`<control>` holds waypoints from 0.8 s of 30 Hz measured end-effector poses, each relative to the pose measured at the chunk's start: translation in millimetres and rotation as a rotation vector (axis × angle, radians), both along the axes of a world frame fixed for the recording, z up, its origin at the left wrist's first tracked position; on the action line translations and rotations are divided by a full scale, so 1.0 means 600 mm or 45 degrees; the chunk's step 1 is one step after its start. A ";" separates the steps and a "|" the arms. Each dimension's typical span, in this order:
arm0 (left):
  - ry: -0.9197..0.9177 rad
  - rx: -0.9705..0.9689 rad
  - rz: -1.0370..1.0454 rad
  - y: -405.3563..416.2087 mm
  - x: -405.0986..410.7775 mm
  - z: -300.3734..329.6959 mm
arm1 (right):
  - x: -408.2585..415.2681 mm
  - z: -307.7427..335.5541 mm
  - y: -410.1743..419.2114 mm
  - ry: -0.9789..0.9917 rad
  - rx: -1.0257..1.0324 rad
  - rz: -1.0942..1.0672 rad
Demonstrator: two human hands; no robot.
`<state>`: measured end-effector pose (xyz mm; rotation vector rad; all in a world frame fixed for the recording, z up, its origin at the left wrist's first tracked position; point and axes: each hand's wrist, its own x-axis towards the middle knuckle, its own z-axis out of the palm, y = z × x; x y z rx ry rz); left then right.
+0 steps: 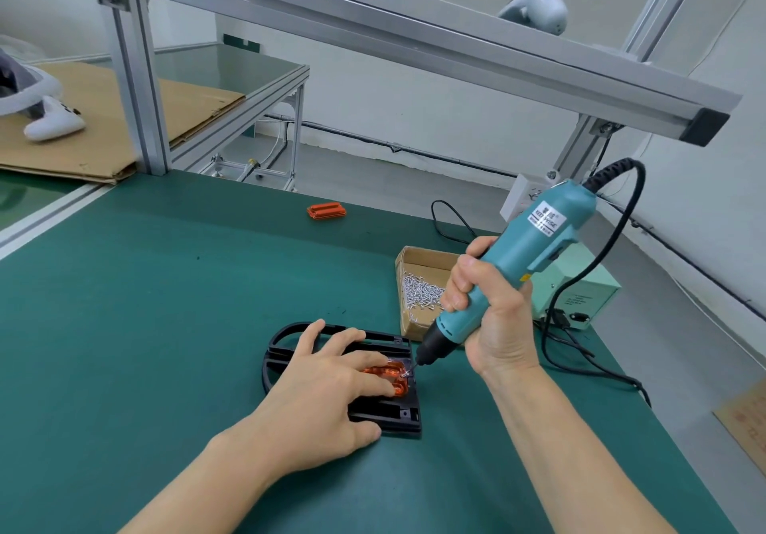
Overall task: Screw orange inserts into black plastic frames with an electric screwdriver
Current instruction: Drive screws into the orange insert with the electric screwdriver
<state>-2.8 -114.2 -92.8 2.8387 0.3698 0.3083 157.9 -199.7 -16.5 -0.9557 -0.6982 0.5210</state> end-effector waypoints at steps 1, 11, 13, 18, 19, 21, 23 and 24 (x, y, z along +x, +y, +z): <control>0.000 -0.006 0.002 0.000 0.000 0.000 | 0.000 0.000 0.001 -0.006 -0.006 0.001; -0.013 -0.048 0.006 -0.001 0.000 0.001 | -0.012 0.006 0.015 -0.098 -0.063 0.032; -0.027 -0.071 0.014 -0.001 0.001 0.003 | -0.011 0.010 0.014 -0.089 -0.063 0.023; -0.320 -0.356 0.158 -0.008 0.012 0.019 | -0.003 0.025 0.004 -0.001 0.010 -0.008; -0.378 -0.425 0.210 -0.010 0.016 0.024 | -0.001 0.028 0.001 0.029 0.029 -0.015; -0.469 -0.581 0.308 -0.014 0.025 0.035 | 0.000 0.034 -0.003 0.084 0.079 -0.025; -0.497 -0.715 0.375 -0.020 0.034 0.043 | -0.001 0.039 -0.008 0.127 0.131 -0.032; -0.487 -0.763 0.402 -0.023 0.037 0.045 | -0.002 0.043 -0.010 0.144 0.153 -0.031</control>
